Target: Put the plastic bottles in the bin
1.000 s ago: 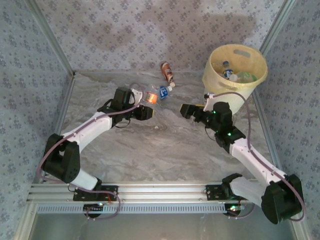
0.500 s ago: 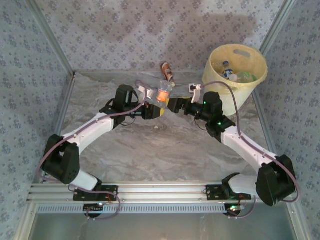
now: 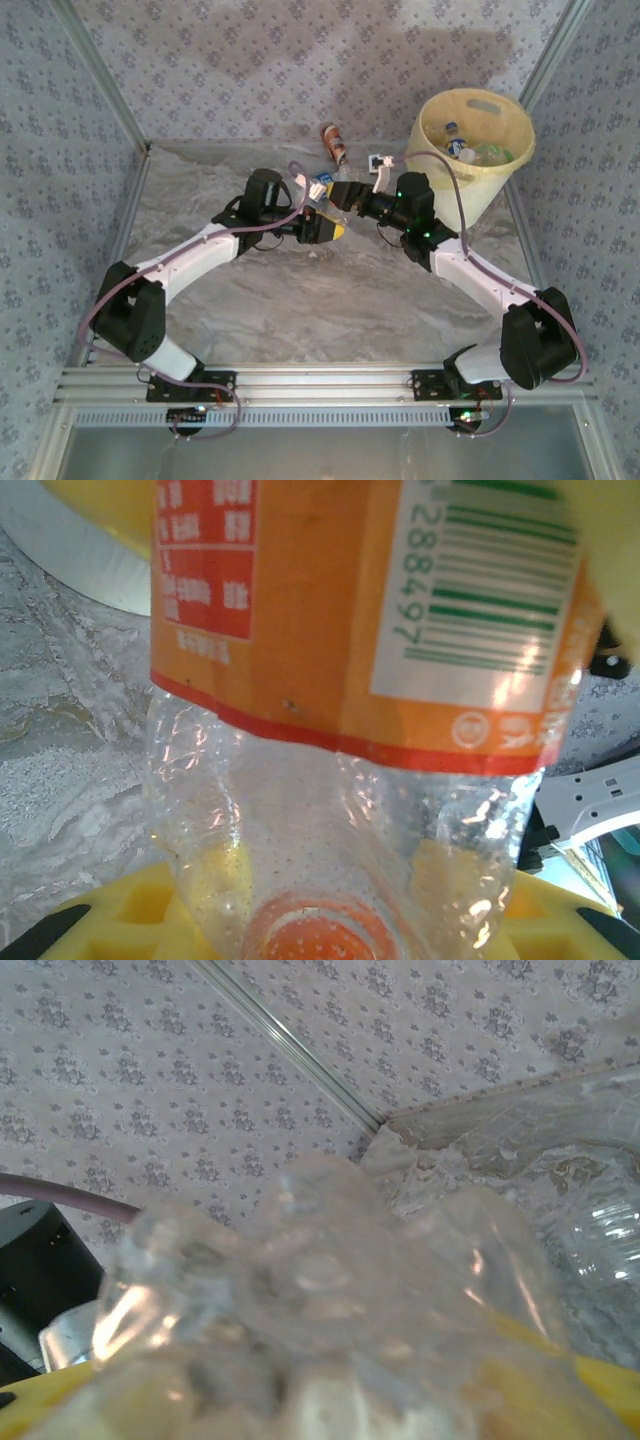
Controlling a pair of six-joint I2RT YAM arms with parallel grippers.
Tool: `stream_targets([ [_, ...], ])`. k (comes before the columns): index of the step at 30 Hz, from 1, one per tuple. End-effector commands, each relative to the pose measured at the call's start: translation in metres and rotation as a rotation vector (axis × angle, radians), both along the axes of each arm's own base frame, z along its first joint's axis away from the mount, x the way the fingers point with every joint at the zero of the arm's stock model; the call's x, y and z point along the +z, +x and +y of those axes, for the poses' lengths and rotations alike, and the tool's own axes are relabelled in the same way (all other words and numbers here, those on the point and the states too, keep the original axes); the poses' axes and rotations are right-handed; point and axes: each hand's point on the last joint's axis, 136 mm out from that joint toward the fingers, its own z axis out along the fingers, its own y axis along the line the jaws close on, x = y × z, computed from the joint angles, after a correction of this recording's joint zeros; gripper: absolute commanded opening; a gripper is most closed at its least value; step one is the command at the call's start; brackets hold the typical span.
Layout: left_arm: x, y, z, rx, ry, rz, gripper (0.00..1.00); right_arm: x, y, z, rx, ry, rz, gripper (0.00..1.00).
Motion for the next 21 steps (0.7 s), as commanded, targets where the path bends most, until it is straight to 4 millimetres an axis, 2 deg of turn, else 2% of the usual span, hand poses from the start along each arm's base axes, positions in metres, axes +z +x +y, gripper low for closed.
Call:
stream_targets([
  [1, 0.018, -0.001, -0.007, -0.048, -0.05, -0.048, 0.34, 0.014, -0.005, -0.004, -0.008, 0.033, -0.046, 0.61],
  [13, 0.02, -0.001, -0.007, -0.05, -0.047, -0.04, 0.57, 0.014, -0.009, -0.014, -0.034, -0.009, -0.067, 0.46],
  [16, 0.023, -0.005, -0.007, -0.068, -0.055, -0.039, 0.8, 0.013, -0.006, -0.018, -0.053, -0.014, -0.062, 0.45],
  [19, 0.031, -0.008, -0.005, -0.08, -0.07, -0.056, 0.98, 0.012, -0.004, -0.024, -0.075, -0.022, -0.055, 0.44],
  [21, 0.037, -0.006, -0.001, -0.064, -0.074, -0.071, 0.97, 0.013, -0.004, -0.028, -0.087, -0.031, -0.06, 0.44],
])
